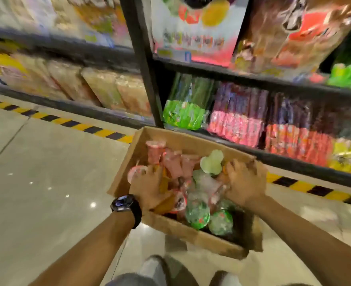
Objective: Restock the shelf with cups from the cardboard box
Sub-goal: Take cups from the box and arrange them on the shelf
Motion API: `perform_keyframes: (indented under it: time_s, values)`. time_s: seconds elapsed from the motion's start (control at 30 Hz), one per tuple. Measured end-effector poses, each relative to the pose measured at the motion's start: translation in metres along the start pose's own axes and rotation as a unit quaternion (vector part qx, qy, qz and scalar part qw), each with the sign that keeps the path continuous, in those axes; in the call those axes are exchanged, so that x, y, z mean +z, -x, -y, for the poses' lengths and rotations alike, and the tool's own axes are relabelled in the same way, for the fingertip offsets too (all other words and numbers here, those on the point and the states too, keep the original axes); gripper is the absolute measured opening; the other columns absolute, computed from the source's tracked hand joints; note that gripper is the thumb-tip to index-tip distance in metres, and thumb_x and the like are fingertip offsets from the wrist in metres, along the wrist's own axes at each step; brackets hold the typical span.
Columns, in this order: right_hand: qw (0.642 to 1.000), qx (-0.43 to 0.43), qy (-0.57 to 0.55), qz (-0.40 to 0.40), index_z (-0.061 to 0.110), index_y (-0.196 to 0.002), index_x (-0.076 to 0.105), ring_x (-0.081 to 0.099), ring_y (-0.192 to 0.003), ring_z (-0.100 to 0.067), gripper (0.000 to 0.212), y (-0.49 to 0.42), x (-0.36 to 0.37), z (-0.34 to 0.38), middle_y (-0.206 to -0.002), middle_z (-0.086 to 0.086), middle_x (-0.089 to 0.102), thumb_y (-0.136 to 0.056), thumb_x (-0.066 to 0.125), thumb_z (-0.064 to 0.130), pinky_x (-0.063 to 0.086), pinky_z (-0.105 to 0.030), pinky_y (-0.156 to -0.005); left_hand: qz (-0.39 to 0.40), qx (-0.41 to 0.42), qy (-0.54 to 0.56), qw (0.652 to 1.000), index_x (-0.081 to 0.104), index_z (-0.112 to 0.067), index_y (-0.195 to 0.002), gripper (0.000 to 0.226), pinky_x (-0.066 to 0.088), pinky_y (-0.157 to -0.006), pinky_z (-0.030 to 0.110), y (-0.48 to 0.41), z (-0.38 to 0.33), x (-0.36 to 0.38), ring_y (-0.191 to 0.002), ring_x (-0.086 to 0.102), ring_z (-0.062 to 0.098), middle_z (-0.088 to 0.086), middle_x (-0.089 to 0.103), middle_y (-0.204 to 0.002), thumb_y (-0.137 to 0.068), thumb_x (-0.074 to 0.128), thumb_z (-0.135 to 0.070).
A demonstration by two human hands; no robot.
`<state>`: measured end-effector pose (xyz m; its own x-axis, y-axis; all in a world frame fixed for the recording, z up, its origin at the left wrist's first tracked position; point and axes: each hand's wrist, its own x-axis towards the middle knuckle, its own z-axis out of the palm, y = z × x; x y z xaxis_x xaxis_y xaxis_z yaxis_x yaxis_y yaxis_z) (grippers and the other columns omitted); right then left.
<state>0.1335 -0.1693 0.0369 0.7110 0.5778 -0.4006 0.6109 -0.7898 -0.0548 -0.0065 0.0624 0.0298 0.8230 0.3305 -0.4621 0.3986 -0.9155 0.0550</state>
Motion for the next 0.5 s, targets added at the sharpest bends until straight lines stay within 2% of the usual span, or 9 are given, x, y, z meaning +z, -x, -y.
perform_keyframes:
  time_s: [0.07, 0.13, 0.2, 0.23, 0.33, 0.4, 0.5]
  values:
    - [0.998, -0.059, 0.014, 0.012, 0.014, -0.130, 0.045, 0.048, -0.116, -0.031, 0.065, -0.027, 0.048, -0.005, -0.124, -0.008, 0.047, -0.076, 0.053, 0.049, 0.041, -0.039, -0.092, 0.018, 0.029, -0.029, 0.999, 0.038, -0.021, -0.139, 0.087, 0.046, -0.076, 0.038, -0.029, -0.003, 0.045, -0.113, 0.055, 0.032, 0.008, 0.048, -0.133, -0.077, 0.046, -0.082]
    - [0.995, -0.093, 0.019, 0.014, 0.015, -0.134, 0.041, 0.049, -0.114, -0.030, 0.067, -0.043, 0.088, -0.008, -0.124, -0.007, 0.048, -0.077, 0.059, 0.046, 0.045, -0.036, -0.086, 0.030, 0.049, -0.038, 0.998, 0.042, -0.026, -0.136, 0.086, 0.043, -0.067, 0.034, -0.045, -0.004, 0.084, -0.106, 0.059, 0.030, 0.005, 0.054, -0.125, -0.073, 0.042, -0.086]
    - [0.994, -0.103, 0.019, 0.020, 0.016, -0.139, 0.035, 0.049, -0.113, -0.029, 0.073, -0.052, 0.119, -0.010, -0.123, -0.007, 0.047, -0.079, 0.063, 0.046, 0.045, -0.036, -0.084, 0.019, 0.045, -0.042, 0.998, 0.044, -0.032, -0.134, 0.086, 0.048, -0.073, 0.035, -0.049, -0.003, 0.109, -0.108, 0.059, 0.029, 0.003, 0.054, -0.126, -0.069, 0.032, -0.087]
    - [0.994, -0.103, 0.015, 0.016, 0.016, -0.140, 0.033, 0.049, -0.113, -0.029, 0.077, -0.053, 0.130, -0.011, -0.124, -0.007, 0.048, -0.078, 0.065, 0.050, 0.045, -0.036, -0.083, 0.011, 0.038, -0.038, 0.998, 0.043, -0.034, -0.134, 0.080, 0.050, -0.078, 0.037, -0.050, -0.001, 0.116, -0.108, 0.059, 0.030, 0.004, 0.051, -0.128, -0.072, 0.034, -0.083]
    - [0.996, -0.080, -0.036, -0.031, 0.017, -0.134, 0.044, 0.053, -0.114, -0.029, 0.086, -0.057, 0.146, -0.013, -0.120, -0.008, 0.056, -0.068, 0.066, 0.069, 0.046, -0.038, -0.087, -0.008, 0.062, 0.009, 0.998, 0.045, -0.038, -0.133, 0.065, 0.052, -0.083, 0.040, -0.052, 0.005, 0.121, -0.103, 0.060, 0.031, 0.004, 0.048, -0.127, -0.079, 0.043, -0.073]
    - [0.996, -0.054, -0.051, -0.044, 0.022, -0.131, 0.047, 0.054, -0.113, -0.028, 0.079, -0.058, 0.148, -0.012, -0.118, -0.007, 0.059, -0.069, 0.065, 0.068, 0.047, -0.039, -0.089, -0.013, 0.076, 0.028, 0.997, 0.048, -0.039, -0.131, 0.059, 0.052, -0.082, 0.043, -0.050, 0.010, 0.121, -0.099, 0.059, 0.030, 0.002, 0.047, -0.118, -0.079, 0.054, -0.067]
    - [0.995, -0.052, -0.052, -0.071, 0.030, -0.133, 0.045, 0.050, -0.115, -0.026, 0.076, -0.053, 0.146, -0.010, -0.120, -0.003, 0.056, -0.069, 0.061, 0.066, 0.041, -0.043, -0.092, -0.067, 0.074, 0.006, 0.995, 0.053, -0.035, -0.124, 0.064, 0.052, -0.078, 0.043, -0.049, 0.012, 0.117, -0.095, 0.057, 0.029, 0.003, 0.049, -0.107, -0.068, 0.069, -0.062]
